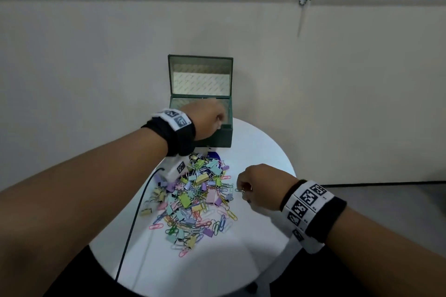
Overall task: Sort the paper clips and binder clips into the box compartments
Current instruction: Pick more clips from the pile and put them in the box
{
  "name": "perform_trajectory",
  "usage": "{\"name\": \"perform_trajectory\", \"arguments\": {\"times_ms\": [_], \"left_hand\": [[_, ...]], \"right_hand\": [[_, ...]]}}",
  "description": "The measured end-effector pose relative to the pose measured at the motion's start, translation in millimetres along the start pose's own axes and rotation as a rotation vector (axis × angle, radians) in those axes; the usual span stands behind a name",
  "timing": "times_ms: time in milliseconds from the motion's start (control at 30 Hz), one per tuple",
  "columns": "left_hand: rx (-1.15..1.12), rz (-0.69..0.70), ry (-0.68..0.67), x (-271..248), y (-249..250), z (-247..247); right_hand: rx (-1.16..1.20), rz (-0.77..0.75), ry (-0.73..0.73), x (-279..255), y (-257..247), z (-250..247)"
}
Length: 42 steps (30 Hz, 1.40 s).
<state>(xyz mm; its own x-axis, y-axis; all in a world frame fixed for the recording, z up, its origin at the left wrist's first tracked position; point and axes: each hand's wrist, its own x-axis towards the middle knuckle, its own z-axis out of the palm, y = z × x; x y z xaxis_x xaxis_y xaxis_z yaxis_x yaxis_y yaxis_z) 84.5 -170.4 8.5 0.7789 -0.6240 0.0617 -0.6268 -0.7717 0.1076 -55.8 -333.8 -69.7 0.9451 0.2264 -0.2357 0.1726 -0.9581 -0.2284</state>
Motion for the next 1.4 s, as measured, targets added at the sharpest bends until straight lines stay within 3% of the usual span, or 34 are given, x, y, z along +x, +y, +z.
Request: {"name": "perform_trajectory", "arguments": {"times_ms": [67,167,267,567,733,1100,1400], "left_hand": [[0.018,0.105,-0.079,-24,9,3],[0.072,0.235,-0.305,-54,24,18],[0.219,0.281,-0.413,-65,30,37],[0.267,0.148,-0.423,-71,23,38],[0.209,0.107,-0.348,-65,33,42],[0.207,0.117,-0.339,-54,34,50],[0.236,0.229,-0.376,-55,35,56]], "right_hand": [[0.019,0.010,0.030,2,1,1],[-0.017,0.023,0.057,4,2,2],[-0.019,0.021,0.081,3,1,3],[0.043,0.067,0.074,3,-3,4],[0.018,0.115,0.037,8,-8,1],[-0.022,0.055,0.164,12,-3,10],[-0.032,0.089,0.073,15,-6,9]]}}
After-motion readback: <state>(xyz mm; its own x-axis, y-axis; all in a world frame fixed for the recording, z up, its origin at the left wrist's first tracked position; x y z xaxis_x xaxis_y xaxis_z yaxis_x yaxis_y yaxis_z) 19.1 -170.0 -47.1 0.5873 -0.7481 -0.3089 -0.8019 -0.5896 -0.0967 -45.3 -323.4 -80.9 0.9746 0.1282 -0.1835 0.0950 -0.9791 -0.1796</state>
